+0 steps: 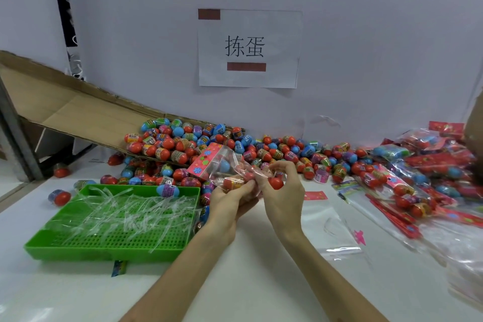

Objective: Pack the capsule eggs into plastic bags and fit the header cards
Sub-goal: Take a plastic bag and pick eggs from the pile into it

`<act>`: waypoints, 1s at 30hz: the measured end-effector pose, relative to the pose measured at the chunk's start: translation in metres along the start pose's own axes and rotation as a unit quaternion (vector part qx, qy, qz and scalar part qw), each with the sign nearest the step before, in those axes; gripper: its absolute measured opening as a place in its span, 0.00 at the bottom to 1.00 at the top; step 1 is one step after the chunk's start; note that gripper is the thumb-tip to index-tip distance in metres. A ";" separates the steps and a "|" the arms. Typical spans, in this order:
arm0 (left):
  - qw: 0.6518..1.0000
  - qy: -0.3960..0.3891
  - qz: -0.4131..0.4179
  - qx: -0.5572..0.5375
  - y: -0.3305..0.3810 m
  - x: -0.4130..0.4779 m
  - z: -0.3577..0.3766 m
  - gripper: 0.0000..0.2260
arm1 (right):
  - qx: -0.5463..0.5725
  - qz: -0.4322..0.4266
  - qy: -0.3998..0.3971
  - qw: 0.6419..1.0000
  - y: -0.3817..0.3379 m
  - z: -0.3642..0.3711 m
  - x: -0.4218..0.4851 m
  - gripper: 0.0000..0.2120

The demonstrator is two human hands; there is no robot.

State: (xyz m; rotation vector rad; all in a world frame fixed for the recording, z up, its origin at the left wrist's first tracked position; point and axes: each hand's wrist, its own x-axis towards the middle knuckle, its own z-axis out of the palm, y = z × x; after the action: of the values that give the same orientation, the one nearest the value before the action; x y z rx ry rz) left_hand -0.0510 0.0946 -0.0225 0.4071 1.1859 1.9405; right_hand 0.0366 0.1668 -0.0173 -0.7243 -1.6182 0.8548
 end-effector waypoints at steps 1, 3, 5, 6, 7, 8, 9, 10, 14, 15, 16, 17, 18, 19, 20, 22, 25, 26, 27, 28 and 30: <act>1.000 0.014 0.005 -0.006 0.002 0.001 -0.001 0.12 | -0.004 -0.006 -0.014 1.000 0.000 0.000 0.000 0.14; 0.998 0.037 0.004 -0.046 0.009 0.004 -0.003 0.12 | -0.006 -0.008 -0.036 0.999 -0.001 -0.001 0.002 0.14; 0.993 0.041 -0.010 -0.108 0.017 0.006 -0.006 0.13 | 0.014 0.009 -0.040 0.999 -0.002 -0.005 0.004 0.17; 0.991 0.034 -0.018 -0.132 0.021 0.007 -0.007 0.11 | 0.029 0.020 -0.038 0.999 -0.003 -0.006 0.005 0.18; 0.989 0.025 -0.026 -0.146 0.023 0.008 -0.009 0.08 | 0.048 0.027 -0.036 0.998 -0.004 -0.007 0.006 0.18; 0.987 0.014 -0.032 -0.156 0.024 0.008 -0.010 0.06 | 0.070 0.032 -0.037 0.996 -0.005 -0.008 0.006 0.16; 0.986 0.007 -0.035 -0.161 0.024 0.008 -0.010 0.05 | 0.089 0.033 -0.040 0.995 -0.006 -0.009 0.007 0.14; 0.986 0.003 -0.037 -0.165 0.024 0.008 -0.010 0.06 | 0.108 0.034 -0.048 0.992 -0.007 -0.009 0.007 0.11; 0.988 0.000 -0.037 -0.150 0.024 0.006 -0.010 0.07 | 0.143 0.057 -0.101 0.983 -0.011 -0.006 0.005 0.07; 0.990 0.000 -0.035 -0.139 0.024 0.006 -0.010 0.07 | 0.144 0.057 -0.107 0.982 -0.011 -0.005 0.004 0.07; 0.991 -0.001 -0.032 -0.126 0.023 0.006 -0.010 0.08 | 0.147 0.054 -0.111 0.981 -0.011 -0.005 0.004 0.07; 0.993 -0.003 -0.032 -0.114 0.022 0.005 -0.010 0.08 | 0.149 0.053 -0.111 0.981 -0.010 -0.005 0.004 0.07; 0.994 -0.005 -0.034 -0.107 0.021 0.004 -0.009 0.10 | 0.149 0.053 -0.109 0.981 -0.010 -0.005 0.004 0.07; 0.994 -0.006 -0.037 -0.104 0.021 0.003 -0.007 0.11 | 0.152 0.056 -0.108 0.981 -0.010 -0.005 0.005 0.07; 0.994 -0.007 -0.042 -0.105 0.021 0.002 -0.006 0.12 | 0.157 0.064 -0.107 0.980 -0.010 -0.005 0.005 0.07; 0.993 -0.018 -0.046 -0.103 0.021 -0.001 -0.005 0.10 | 0.174 0.087 -0.108 0.975 -0.011 -0.006 0.005 0.07; 0.993 -0.049 -0.052 -0.092 0.020 0.000 -0.006 0.11 | 0.195 0.102 -0.109 0.969 -0.013 -0.006 0.005 0.06; 0.993 -0.058 -0.051 -0.087 0.019 0.000 -0.006 0.12 | 0.189 0.093 -0.108 0.972 -0.014 -0.006 0.004 0.06; 0.993 -0.064 -0.050 -0.082 0.019 0.000 -0.006 0.12 | 0.177 0.084 -0.109 0.975 -0.013 -0.005 0.004 0.05; 0.993 -0.065 -0.050 -0.081 0.019 0.000 -0.006 0.11 | 0.168 0.079 -0.112 0.976 -0.013 -0.005 0.003 0.04; 0.994 -0.061 -0.048 -0.082 0.019 -0.001 -0.006 0.10 | 0.166 0.078 -0.125 0.975 -0.011 -0.003 0.000 0.01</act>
State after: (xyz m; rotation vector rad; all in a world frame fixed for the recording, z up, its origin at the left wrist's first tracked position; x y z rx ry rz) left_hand -0.0633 0.0859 -0.0093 0.3696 0.9428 1.8846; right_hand 0.0391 0.1614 -0.0076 -0.5250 -1.5957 1.3390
